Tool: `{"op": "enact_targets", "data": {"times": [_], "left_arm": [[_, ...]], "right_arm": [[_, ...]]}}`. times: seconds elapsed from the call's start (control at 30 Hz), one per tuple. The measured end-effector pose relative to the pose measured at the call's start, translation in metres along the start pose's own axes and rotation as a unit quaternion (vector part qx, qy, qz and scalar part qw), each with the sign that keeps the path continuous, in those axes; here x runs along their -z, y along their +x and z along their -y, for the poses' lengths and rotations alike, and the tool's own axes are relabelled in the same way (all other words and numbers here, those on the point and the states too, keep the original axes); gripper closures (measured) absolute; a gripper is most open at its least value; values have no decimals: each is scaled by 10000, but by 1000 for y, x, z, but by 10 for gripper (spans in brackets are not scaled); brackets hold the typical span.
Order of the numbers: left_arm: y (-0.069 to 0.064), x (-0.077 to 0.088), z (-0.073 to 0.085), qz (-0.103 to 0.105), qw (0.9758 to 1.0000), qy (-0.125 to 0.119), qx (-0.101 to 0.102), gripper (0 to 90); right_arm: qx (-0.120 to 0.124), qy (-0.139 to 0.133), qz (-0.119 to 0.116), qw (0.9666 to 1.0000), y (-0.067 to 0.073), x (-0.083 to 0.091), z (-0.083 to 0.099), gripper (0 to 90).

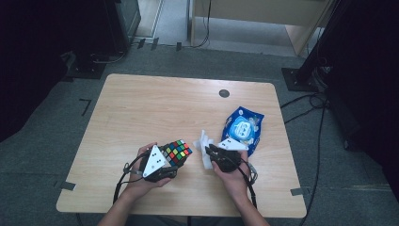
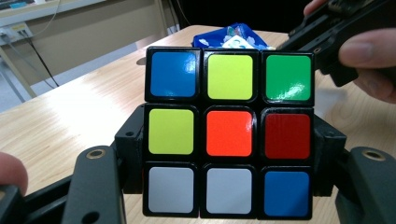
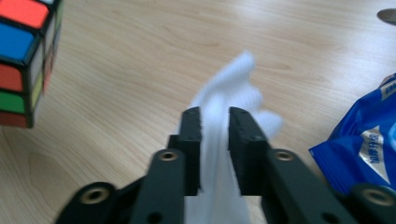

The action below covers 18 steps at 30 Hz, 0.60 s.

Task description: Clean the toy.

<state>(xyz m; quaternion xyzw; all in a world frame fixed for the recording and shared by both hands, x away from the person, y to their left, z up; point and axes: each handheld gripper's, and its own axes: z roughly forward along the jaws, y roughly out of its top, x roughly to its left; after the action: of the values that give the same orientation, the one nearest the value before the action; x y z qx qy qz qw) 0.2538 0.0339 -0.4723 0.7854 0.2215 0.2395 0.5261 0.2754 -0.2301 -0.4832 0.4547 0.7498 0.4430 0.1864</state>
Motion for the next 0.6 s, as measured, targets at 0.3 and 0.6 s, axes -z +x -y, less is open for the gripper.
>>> {"op": "enact_targets", "data": {"times": [0.3, 0.6], "left_arm": [[0, -2, 1, -61, 10000, 32, 33, 340], [-10, -6, -3, -40, 10000, -1, 10, 340]], "right_arm": [[-711, -673, -1017, 9900, 18, 26, -25, 414], [-1290, -538, -1762, 9744, 45, 26, -33, 304]]}}
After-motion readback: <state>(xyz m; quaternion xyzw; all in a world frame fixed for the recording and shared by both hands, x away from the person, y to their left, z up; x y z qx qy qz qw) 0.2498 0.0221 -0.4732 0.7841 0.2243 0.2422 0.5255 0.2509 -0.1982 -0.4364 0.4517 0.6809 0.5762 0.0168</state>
